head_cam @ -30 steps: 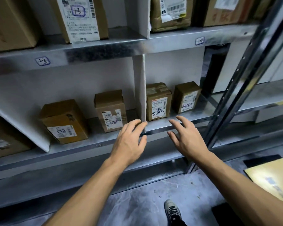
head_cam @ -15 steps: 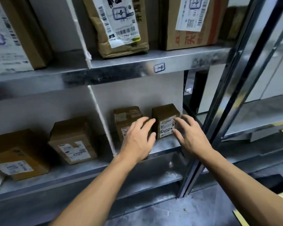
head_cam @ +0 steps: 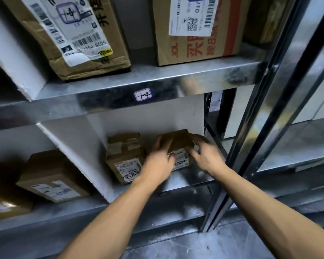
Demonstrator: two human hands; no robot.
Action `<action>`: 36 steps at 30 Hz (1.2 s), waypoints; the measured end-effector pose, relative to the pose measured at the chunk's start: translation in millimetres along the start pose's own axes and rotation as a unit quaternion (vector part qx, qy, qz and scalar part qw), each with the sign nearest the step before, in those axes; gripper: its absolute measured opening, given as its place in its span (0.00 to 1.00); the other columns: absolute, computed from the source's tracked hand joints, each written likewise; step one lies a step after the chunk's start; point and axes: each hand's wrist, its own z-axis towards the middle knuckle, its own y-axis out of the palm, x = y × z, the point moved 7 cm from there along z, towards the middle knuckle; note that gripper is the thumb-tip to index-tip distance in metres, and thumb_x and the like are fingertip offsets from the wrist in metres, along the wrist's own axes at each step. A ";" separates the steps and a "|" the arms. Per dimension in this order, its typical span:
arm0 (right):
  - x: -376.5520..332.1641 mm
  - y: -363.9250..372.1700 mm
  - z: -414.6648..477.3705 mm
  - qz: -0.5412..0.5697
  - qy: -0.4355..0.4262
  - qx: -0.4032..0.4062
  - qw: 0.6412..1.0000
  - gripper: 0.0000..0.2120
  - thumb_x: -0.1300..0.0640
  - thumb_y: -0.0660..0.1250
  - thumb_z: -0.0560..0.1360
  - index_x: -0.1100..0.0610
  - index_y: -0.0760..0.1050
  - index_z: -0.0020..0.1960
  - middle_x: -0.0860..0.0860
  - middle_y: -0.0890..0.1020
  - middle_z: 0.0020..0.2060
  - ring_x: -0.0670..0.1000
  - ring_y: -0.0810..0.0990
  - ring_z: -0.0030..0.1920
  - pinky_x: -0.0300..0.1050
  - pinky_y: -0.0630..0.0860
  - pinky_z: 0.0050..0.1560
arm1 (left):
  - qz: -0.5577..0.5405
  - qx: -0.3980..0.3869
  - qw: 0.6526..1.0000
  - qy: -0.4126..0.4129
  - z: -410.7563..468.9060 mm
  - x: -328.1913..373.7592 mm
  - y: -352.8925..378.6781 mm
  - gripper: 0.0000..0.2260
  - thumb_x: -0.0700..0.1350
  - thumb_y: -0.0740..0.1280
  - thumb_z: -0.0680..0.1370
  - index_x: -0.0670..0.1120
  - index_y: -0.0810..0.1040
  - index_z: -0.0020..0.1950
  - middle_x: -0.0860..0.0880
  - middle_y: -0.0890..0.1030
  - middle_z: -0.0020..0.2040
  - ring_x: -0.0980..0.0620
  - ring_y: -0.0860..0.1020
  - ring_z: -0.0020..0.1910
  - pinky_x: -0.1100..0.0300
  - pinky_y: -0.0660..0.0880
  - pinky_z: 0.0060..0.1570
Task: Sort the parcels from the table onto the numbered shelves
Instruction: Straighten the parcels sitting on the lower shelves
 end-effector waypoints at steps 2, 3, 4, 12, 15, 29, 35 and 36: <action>2.0 7.0 3.4 0.024 0.004 -0.005 1.000 0.22 0.54 0.65 0.81 0.55 0.69 0.74 0.59 0.76 0.67 0.59 0.75 0.66 0.35 0.64 0.58 | -0.001 0.014 1.000 0.001 3.7 -4.4 0.8 0.24 0.45 0.63 0.80 0.50 0.63 0.77 0.45 0.55 0.79 0.45 0.62 0.75 0.62 0.57 0.71; 2.4 9.6 4.1 0.032 0.005 -0.003 0.999 0.22 0.55 0.65 0.81 0.56 0.70 0.74 0.59 0.77 0.67 0.59 0.76 0.65 0.32 0.63 0.56 | -0.002 0.020 1.000 0.004 4.9 -6.5 1.8 0.23 0.45 0.63 0.80 0.49 0.65 0.76 0.45 0.56 0.78 0.45 0.63 0.74 0.62 0.57 0.71; 3.0 11.3 4.1 0.040 0.008 0.000 0.999 0.21 0.56 0.66 0.81 0.56 0.71 0.73 0.59 0.77 0.66 0.59 0.76 0.65 0.30 0.62 0.55 | -0.005 0.023 1.000 0.006 5.3 -8.3 3.1 0.23 0.44 0.63 0.80 0.48 0.66 0.75 0.45 0.58 0.78 0.45 0.63 0.74 0.62 0.56 0.71; 12.1 3.4 2.8 0.061 0.016 0.015 0.998 0.20 0.54 0.68 0.79 0.52 0.74 0.71 0.57 0.78 0.64 0.56 0.76 0.64 0.34 0.65 0.58 | -0.034 0.032 0.999 0.013 10.9 -6.1 12.2 0.21 0.44 0.64 0.80 0.46 0.69 0.74 0.45 0.61 0.77 0.47 0.63 0.75 0.64 0.56 0.71; 18.1 -6.2 -2.9 0.059 0.029 0.020 0.998 0.19 0.54 0.67 0.79 0.52 0.74 0.70 0.55 0.79 0.64 0.55 0.76 0.64 0.40 0.69 0.62 | -0.045 0.019 0.998 0.026 12.0 5.4 19.2 0.21 0.44 0.64 0.80 0.46 0.69 0.73 0.45 0.60 0.77 0.47 0.64 0.74 0.64 0.57 0.71; 14.2 -17.8 -7.0 0.000 0.019 0.051 0.999 0.19 0.55 0.66 0.79 0.52 0.74 0.70 0.57 0.75 0.67 0.59 0.73 0.67 0.47 0.68 0.67 | -0.016 0.021 0.997 0.070 10.2 24.1 10.4 0.23 0.47 0.64 0.80 0.48 0.67 0.75 0.46 0.60 0.77 0.46 0.62 0.74 0.57 0.59 0.74; -37.5 -25.6 -1.4 -0.021 -0.061 0.074 0.995 0.19 0.55 0.67 0.79 0.52 0.75 0.70 0.56 0.71 0.72 0.59 0.71 0.71 0.52 0.67 0.70 | 0.059 0.125 0.987 0.087 -8.3 14.9 -45.6 0.19 0.47 0.65 0.78 0.49 0.74 0.69 0.49 0.67 0.73 0.46 0.66 0.71 0.51 0.69 0.69; -45.8 -23.0 0.1 -0.018 -0.076 0.072 0.994 0.19 0.55 0.67 0.79 0.52 0.75 0.70 0.56 0.71 0.72 0.60 0.72 0.70 0.51 0.68 0.70 | 0.072 0.129 0.987 0.067 -11.3 5.6 -53.3 0.19 0.48 0.65 0.78 0.50 0.74 0.69 0.50 0.66 0.73 0.47 0.66 0.71 0.51 0.69 0.68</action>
